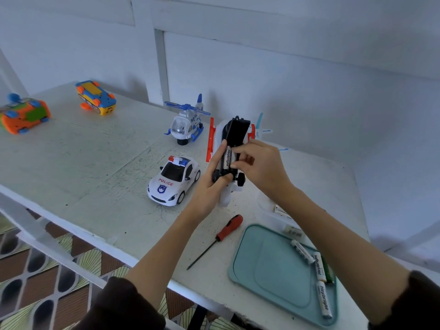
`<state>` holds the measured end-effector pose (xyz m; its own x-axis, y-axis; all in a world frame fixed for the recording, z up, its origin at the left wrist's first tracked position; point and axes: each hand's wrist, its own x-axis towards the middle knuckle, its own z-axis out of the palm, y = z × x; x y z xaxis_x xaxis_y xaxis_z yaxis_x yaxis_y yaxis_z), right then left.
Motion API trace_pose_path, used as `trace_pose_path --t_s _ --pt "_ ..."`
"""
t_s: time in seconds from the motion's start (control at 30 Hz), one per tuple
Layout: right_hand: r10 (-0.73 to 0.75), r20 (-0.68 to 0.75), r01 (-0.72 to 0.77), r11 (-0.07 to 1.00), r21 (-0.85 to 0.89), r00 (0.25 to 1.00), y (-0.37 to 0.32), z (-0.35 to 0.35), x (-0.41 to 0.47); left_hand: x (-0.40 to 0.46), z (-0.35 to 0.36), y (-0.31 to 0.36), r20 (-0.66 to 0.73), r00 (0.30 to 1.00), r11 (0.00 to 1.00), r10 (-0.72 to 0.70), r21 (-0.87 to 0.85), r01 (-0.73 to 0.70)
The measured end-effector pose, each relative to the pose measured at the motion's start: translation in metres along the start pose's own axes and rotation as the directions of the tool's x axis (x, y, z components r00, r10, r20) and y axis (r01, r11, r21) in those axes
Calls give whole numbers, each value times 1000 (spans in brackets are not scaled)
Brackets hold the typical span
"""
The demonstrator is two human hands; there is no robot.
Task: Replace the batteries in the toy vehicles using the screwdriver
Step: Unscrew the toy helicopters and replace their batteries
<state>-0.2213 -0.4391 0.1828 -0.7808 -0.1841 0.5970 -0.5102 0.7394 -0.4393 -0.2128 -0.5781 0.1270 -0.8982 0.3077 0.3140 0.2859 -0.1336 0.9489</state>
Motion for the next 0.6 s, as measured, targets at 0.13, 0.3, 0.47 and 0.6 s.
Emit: trace_pose_path --t_s 0.13,0.3,0.47,0.6 --pt "30 90 -29 999 -15 995 -1 6 -1 1 1 0 -6 1000 1000 1 12 -1" --pt "72 138 -69 997 -22 988 2 7 -2 2 1 1 -6 1000 1000 0 8 0" --pt "-7 -280 8 1000 0 960 -1 -13 2 1 2 1 31 999 1000 -27 -3 27" --pt "143 -469 -80 985 151 872 -7 -21 12 1 3 1 29 999 999 -37 -4 37"
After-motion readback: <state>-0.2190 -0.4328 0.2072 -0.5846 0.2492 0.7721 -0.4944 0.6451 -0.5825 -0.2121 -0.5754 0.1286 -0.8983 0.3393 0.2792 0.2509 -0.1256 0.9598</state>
